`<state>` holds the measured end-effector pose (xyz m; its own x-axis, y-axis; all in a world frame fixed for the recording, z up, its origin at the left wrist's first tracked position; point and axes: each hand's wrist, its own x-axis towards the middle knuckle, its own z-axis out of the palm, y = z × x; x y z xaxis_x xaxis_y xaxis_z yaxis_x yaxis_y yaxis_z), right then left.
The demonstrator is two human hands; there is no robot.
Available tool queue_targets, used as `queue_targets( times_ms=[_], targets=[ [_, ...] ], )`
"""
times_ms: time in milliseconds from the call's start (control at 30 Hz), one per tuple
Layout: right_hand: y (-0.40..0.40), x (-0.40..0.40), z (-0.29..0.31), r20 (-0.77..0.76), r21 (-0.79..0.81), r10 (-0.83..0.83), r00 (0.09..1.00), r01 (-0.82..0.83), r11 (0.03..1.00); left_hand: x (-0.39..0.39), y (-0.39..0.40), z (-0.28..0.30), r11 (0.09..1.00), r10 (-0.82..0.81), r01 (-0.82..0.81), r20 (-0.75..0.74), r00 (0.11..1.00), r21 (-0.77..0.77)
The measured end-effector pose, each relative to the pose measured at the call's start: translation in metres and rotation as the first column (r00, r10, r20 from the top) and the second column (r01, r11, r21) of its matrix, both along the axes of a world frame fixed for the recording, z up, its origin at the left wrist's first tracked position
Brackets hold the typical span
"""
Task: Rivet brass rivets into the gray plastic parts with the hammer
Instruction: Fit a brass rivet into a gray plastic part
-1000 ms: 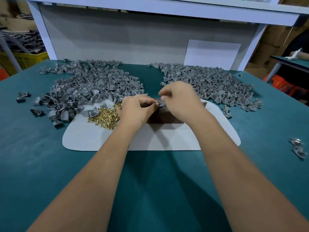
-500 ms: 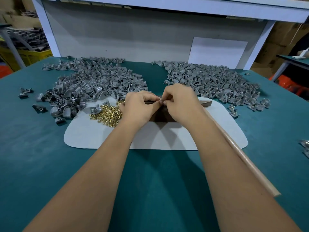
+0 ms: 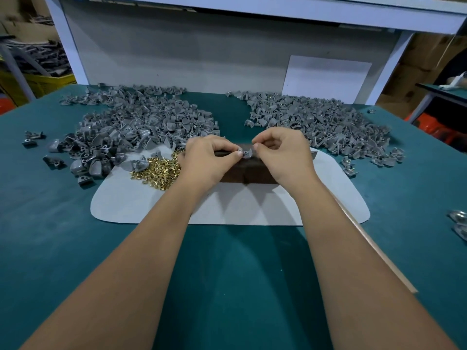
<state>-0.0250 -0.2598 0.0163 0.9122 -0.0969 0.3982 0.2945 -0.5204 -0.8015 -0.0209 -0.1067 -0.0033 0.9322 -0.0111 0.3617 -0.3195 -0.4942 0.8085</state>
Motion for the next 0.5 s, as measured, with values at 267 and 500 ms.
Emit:
queue_targets(
  times_ms=[267,500],
  targets=[
    [0.0004,0.0034,-0.0016,-0.023,-0.109,0.028,0.999,-0.031,0.994,0.0027,0.0014,-0.0001,1.000,-0.021,0.021,0.000,1.000,0.004],
    [0.0028,0.0028,0.0004,-0.033,-0.179,0.015,0.999,-0.020,0.984,0.0033,0.0023,-0.0012,1.000,-0.010,0.010,-0.002,1.000,0.016]
  ],
)
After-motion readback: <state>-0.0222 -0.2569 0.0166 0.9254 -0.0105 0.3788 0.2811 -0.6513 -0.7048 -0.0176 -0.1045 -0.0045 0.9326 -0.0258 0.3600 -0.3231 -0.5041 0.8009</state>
